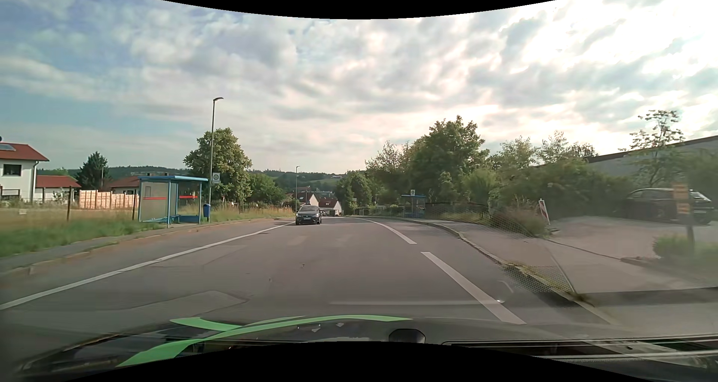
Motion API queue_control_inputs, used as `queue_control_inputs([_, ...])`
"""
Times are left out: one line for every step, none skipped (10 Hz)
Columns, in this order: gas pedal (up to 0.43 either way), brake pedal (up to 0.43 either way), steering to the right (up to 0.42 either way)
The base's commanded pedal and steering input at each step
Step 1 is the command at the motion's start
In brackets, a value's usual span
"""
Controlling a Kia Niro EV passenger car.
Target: Follow the waypoints while adhering to traffic rules and regulations
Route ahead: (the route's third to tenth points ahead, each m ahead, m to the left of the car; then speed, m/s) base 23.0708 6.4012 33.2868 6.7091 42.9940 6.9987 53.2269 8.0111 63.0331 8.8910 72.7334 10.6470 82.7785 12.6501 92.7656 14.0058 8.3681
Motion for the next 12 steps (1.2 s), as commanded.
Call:
queue_control_inputs([0.098,0.000,-0.018])
queue_control_inputs([0.059,0.000,-0.018])
queue_control_inputs([0.039,0.000,-0.018])
queue_control_inputs([0.039,0.000,-0.018])
queue_control_inputs([0.039,0.000,-0.018])
queue_control_inputs([0.039,0.000,-0.018])
queue_control_inputs([0.028,0.000,-0.018])
queue_control_inputs([0.000,0.000,-0.018])
queue_control_inputs([0.000,0.000,-0.017])
queue_control_inputs([0.000,0.000,-0.018])
queue_control_inputs([0.000,0.000,-0.018])
queue_control_inputs([0.008,0.000,-0.019])
